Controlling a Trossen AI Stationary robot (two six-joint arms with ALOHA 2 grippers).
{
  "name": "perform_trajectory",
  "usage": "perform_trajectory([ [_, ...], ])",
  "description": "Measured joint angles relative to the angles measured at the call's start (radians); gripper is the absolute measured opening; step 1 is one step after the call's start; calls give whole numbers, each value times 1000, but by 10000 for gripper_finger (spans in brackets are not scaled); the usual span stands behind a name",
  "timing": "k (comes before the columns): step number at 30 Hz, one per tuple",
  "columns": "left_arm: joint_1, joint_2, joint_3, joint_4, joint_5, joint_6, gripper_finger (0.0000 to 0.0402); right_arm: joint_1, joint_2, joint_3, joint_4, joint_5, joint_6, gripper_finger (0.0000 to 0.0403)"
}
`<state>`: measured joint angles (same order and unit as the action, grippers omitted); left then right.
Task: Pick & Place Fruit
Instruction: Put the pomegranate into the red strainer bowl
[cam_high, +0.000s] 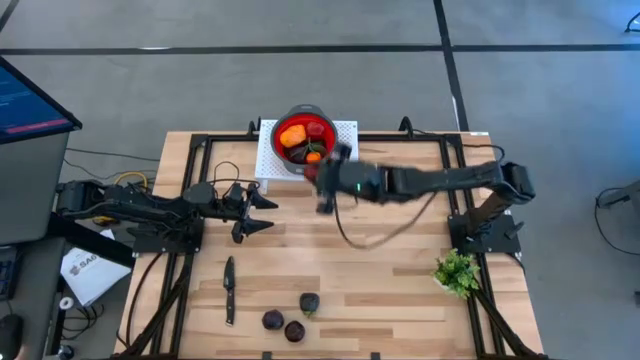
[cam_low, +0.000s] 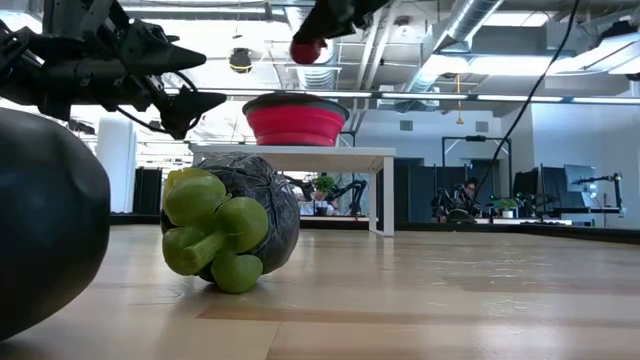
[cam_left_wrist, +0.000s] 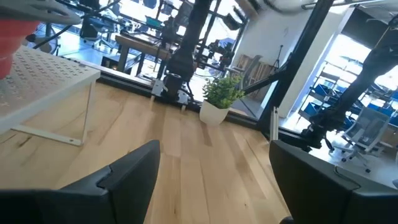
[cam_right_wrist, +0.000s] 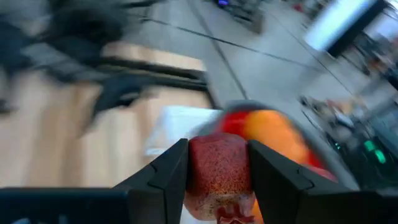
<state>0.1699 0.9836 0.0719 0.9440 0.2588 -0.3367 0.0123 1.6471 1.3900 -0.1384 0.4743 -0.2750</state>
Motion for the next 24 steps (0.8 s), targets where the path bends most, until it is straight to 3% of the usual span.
perform_trajectory([
  [10,0,0,-1,-1,0,0,297,-258,106,236,-240,-9,225,157],
  [12,0,0,-1,-1,0,0,297,-288,124,262,-311,-52,269,162],
  [17,0,0,-2,-2,0,0,297,-325,160,291,-367,-161,313,171],
  [24,0,0,-3,-2,-1,0,297,-326,161,291,-385,-161,316,188],
])
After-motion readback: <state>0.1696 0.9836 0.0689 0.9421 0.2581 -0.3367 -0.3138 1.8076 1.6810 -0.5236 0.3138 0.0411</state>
